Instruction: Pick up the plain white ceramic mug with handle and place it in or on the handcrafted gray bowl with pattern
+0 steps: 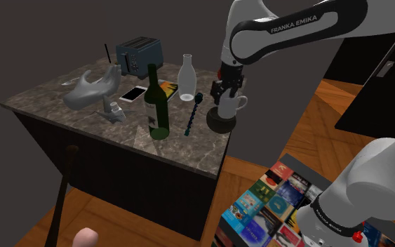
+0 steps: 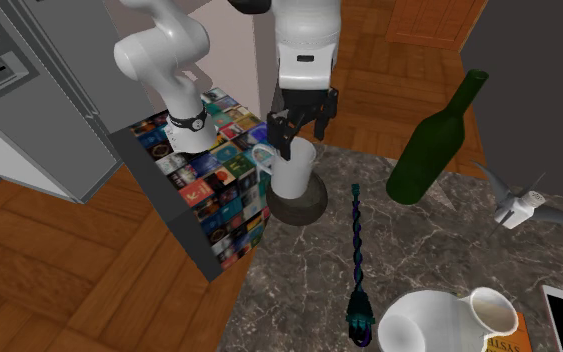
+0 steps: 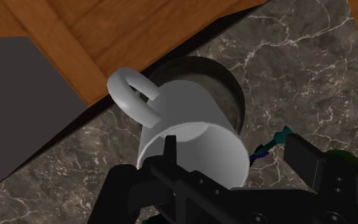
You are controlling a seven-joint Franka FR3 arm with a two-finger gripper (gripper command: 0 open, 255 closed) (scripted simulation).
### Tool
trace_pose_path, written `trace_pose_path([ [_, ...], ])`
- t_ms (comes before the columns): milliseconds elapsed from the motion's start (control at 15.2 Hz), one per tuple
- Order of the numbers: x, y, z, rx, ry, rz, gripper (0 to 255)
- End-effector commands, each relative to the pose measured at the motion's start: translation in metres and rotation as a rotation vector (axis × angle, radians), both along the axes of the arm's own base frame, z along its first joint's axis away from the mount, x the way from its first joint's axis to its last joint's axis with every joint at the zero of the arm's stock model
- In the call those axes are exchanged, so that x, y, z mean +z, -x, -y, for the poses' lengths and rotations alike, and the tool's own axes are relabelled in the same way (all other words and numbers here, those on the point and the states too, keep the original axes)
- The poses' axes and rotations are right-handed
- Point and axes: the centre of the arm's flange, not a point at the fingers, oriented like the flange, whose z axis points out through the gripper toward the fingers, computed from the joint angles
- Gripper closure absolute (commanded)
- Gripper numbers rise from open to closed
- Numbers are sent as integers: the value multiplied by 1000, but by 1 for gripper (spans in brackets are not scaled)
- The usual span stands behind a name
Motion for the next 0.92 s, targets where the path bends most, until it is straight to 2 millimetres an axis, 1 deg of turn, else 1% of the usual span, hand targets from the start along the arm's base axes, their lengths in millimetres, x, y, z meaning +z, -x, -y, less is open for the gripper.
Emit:
trace_pose_path([
  [0, 0, 0, 0, 0, 0, 0, 0],
  [66, 0, 0, 0, 0, 0, 0, 0],
  [264, 40, 3, -1, 0, 0, 0, 0],
  [330, 50, 3, -1, 0, 0, 0, 0],
  [858, 50, 3, -1, 0, 0, 0, 0],
])
